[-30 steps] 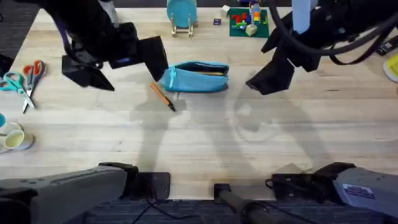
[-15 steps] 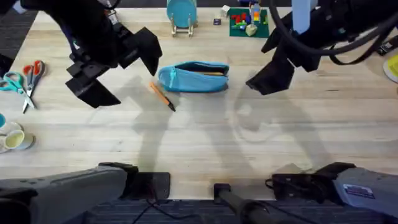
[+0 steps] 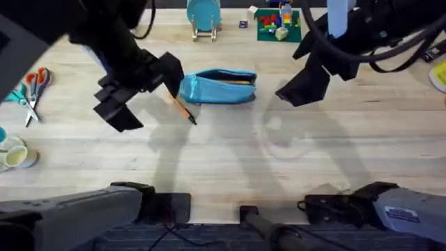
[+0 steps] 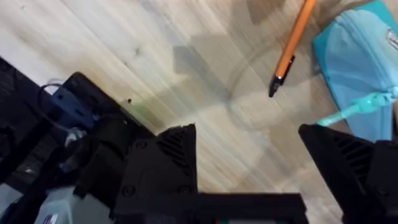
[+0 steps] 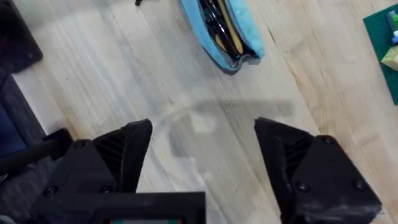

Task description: Unzip the bag, pick up the pens from the table one at a time and place them inside, then zip the bag closed.

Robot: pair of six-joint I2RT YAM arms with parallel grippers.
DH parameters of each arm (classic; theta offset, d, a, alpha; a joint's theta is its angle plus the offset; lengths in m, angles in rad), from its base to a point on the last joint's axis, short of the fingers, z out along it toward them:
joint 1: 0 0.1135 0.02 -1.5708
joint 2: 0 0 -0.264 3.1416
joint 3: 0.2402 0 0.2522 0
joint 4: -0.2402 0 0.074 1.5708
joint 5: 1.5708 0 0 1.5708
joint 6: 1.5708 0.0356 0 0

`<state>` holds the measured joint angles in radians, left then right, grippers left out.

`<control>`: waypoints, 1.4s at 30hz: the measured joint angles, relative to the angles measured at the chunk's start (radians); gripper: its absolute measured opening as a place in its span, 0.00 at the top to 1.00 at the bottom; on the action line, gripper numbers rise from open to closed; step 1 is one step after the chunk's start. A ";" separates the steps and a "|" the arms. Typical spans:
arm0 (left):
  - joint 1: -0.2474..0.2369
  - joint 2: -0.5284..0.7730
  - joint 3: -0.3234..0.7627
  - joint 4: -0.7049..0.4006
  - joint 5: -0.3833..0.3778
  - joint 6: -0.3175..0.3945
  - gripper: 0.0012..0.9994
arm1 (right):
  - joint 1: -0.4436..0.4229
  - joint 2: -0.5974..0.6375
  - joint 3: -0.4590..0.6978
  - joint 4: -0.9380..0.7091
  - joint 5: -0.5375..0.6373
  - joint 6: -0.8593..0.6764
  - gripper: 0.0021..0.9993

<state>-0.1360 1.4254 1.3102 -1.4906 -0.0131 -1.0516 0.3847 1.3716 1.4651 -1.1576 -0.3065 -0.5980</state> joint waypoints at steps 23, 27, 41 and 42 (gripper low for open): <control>0.000 0.000 -0.217 0.326 -0.013 0.160 0.01 | 0.000 0.000 0.000 0.000 0.000 0.000 0.00; 0.000 0.003 -0.224 0.353 -0.014 0.190 0.00 | 0.000 0.000 0.000 0.000 0.000 0.000 0.00; 0.000 0.200 -0.228 0.398 -0.014 0.215 0.01 | 0.000 0.000 0.000 0.000 0.000 0.000 0.00; 0.000 0.203 -0.229 0.404 -0.014 0.215 0.01 | 0.000 0.000 0.000 0.000 0.000 0.000 0.00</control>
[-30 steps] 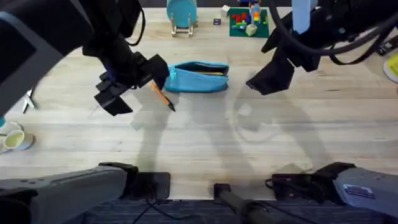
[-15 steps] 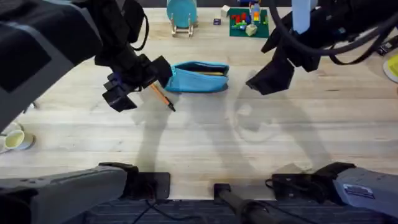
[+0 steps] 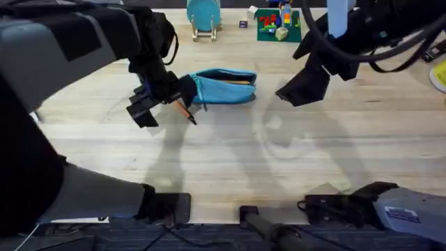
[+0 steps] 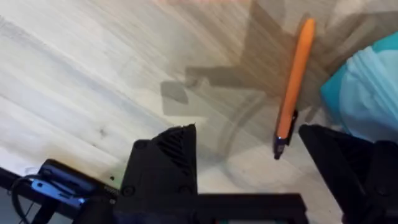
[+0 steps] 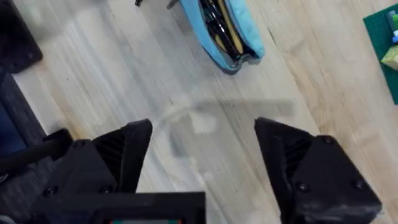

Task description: Unzip the bag, pick up the pens from the table one at a time and place them inside, then zip the bag closed.

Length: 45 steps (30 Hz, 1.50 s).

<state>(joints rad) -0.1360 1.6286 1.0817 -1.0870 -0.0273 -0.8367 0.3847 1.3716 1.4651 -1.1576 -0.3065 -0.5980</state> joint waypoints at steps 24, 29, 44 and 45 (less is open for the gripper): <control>0.000 0.048 0.000 0.062 0.001 0.021 0.00 | 0.000 0.000 0.000 0.000 0.000 0.000 0.00; 0.000 0.048 0.000 0.061 0.001 0.022 0.01 | 0.000 0.000 0.000 0.000 0.000 0.000 0.00; 0.000 0.074 0.000 0.063 0.015 0.022 0.05 | 0.000 0.000 0.000 0.000 0.000 0.000 0.00; 0.000 0.074 0.000 0.064 0.017 0.023 0.08 | 0.000 0.000 0.000 0.000 0.000 0.000 0.00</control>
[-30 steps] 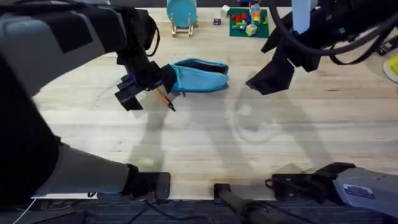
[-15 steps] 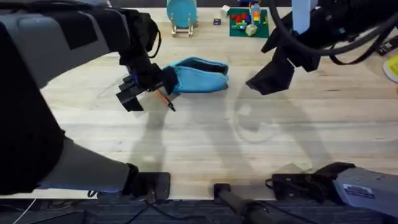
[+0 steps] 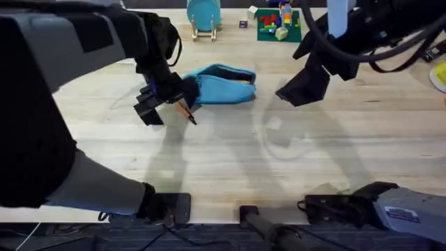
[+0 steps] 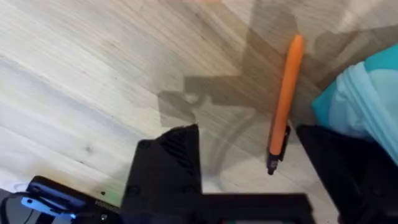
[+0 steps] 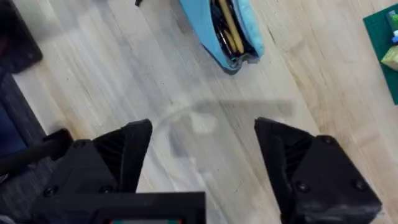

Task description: Unzip the bag, pick up the pens from the table one at a time and place them inside, then zip the bag closed.

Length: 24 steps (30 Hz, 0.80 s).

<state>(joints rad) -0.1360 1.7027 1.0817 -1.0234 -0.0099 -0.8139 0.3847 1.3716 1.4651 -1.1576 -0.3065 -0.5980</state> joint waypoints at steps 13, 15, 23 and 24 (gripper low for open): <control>-0.004 0.011 0.001 0.017 0.028 -0.003 0.92 | 0.000 0.000 0.000 0.000 0.000 0.000 0.00; -0.004 0.011 0.003 0.014 0.025 -0.004 0.95 | 0.000 0.000 0.000 0.000 0.000 0.000 0.00; -0.004 0.011 0.003 0.013 0.024 -0.004 0.96 | 0.000 0.000 0.000 0.000 0.000 0.000 0.00; -0.004 0.011 0.003 0.013 0.024 -0.004 0.96 | 0.000 0.000 0.000 0.000 0.000 0.000 0.00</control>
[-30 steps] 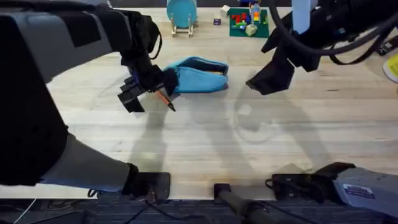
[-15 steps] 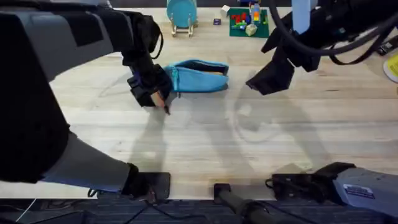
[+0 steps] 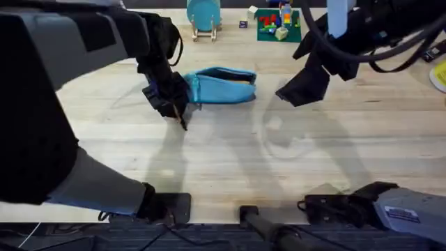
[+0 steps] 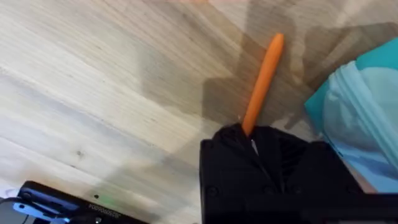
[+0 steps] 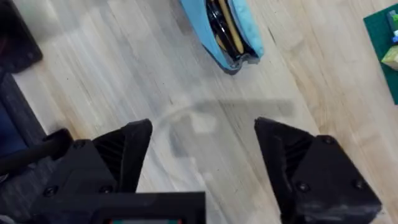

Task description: Unzip the bag, pick up the pens from the table one at a time and place them inside, then zip the bag closed.

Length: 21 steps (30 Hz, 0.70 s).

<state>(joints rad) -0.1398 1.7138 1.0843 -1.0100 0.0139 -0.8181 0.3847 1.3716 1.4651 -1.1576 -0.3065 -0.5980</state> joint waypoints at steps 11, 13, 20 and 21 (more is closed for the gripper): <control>0.000 -0.009 -0.003 -0.003 -0.012 0.000 0.96 | 0.000 0.000 0.000 0.000 0.000 0.000 0.00; 0.000 -0.024 -0.008 -0.011 -0.022 0.002 0.96 | 0.000 0.000 0.000 0.000 0.000 0.000 0.00; 0.001 -0.164 -0.012 -0.019 -0.038 0.054 0.96 | 0.000 0.000 0.000 0.000 0.000 0.000 0.00; 0.001 -0.186 -0.012 -0.023 -0.038 0.064 0.96 | 0.000 0.000 0.000 0.000 0.000 0.000 0.00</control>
<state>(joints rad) -0.1390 1.5273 1.0721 -1.0326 -0.0242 -0.7543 0.3847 1.3717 1.4651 -1.1576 -0.3065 -0.5980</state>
